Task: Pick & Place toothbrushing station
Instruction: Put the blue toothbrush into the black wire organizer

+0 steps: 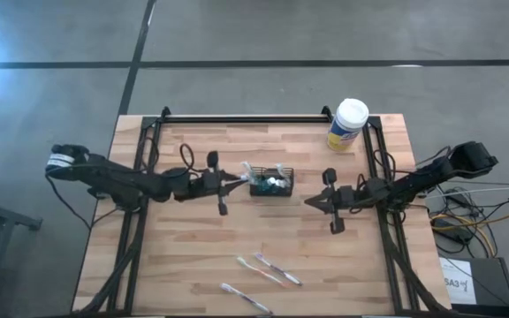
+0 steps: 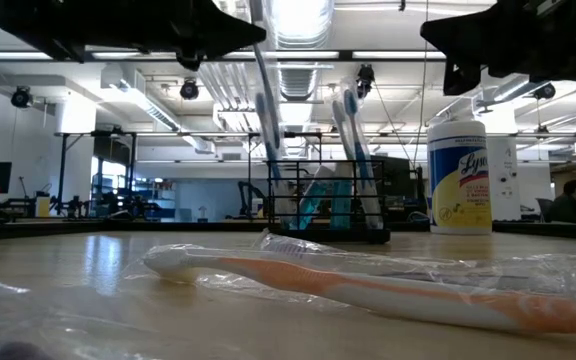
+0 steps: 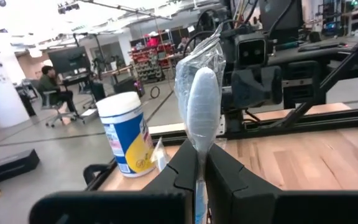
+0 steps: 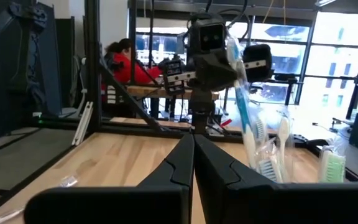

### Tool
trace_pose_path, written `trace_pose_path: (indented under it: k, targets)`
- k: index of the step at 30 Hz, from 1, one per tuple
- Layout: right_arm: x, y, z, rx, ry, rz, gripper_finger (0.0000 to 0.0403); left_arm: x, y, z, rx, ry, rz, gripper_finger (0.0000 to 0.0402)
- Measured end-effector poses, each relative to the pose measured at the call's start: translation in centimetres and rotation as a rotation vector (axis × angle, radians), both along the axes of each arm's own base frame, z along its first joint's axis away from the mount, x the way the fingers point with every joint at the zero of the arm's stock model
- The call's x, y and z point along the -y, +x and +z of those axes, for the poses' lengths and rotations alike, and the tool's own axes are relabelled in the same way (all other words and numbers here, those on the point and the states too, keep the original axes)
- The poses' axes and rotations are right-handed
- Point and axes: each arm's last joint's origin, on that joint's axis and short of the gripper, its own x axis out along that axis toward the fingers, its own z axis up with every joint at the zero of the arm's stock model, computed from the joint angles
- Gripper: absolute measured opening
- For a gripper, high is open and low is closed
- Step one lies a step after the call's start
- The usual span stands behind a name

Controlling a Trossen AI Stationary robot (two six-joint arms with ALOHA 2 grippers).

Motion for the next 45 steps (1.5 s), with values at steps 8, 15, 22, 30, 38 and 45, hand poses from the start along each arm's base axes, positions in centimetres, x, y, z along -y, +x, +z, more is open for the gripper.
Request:
trace_pose_path:
  k: [8, 15, 22, 30, 38, 45]
  targets:
    - [0.0, 0.1, 0.1, 0.002, -0.008, -0.001, 0.0008, -1.3, 0.1, -0.5, -0.029, -0.033, 0.002, 0.0015]
    - [0.0, 0.1, 0.1, 0.002, -0.023, -0.003, 0.0008, -1.2, 0.7, -1.7, -0.084, -0.009, -0.001, 0.0015]
    - [0.0, 0.2, 0.1, 0.003, -0.033, -0.004, 0.0008, -1.1, 2.2, -2.8, -0.105, -0.011, -0.003, 0.0015]
    - [0.0, 0.2, 0.1, 0.005, -0.056, -0.007, 0.0008, -1.7, 3.5, -4.9, -0.159, -0.032, 0.018, 0.0015]
    - [0.0, 0.2, 0.1, 0.006, -0.064, -0.008, 0.0008, -1.9, 4.3, -6.9, -0.198, -0.053, 0.031, 0.0015]
    - [0.0, 0.2, 0.1, 0.007, -0.062, -0.007, 0.0008, -1.9, 4.2, -7.1, -0.2, -0.116, 0.029, 0.0048]
